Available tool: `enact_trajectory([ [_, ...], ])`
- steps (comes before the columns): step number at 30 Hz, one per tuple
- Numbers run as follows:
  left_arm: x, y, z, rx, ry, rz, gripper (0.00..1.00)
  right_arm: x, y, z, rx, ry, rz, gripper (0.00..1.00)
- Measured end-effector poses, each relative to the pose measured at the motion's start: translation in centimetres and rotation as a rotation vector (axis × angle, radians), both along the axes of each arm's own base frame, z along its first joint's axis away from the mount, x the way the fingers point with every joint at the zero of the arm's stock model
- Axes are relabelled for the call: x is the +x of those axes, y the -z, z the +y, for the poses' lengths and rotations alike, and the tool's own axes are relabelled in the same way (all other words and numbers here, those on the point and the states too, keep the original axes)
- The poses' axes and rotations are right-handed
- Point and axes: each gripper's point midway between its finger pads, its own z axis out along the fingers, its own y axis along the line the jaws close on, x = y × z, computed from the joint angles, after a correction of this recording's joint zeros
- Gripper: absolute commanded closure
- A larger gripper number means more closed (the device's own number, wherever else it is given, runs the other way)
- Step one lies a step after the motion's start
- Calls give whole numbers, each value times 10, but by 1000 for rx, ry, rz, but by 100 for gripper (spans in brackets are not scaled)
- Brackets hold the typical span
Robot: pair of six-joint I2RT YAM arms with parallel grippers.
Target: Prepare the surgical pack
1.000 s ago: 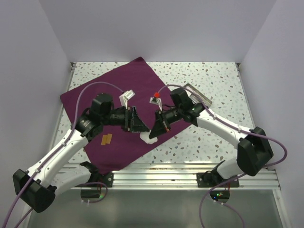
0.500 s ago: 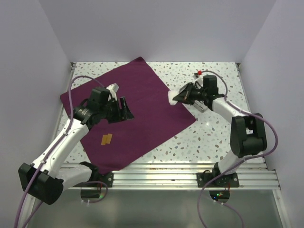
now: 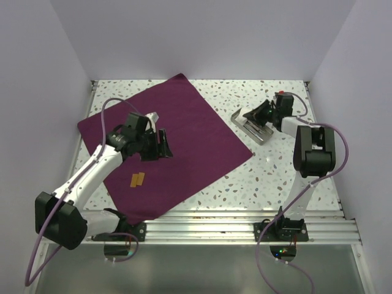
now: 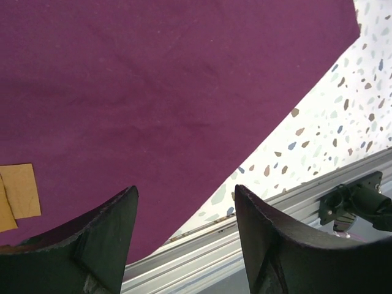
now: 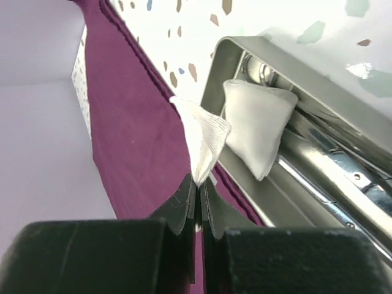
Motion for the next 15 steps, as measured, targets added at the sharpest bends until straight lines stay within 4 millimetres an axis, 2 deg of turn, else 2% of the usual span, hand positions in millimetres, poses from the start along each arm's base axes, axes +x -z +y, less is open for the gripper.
enact_trajectory([
  [9,12,13,8,46,13,26,32,1,31,-22,-50,82,59,100],
  [15,14,16,10,55,16,29,32,-6,45,-32,-78,113,106,100],
])
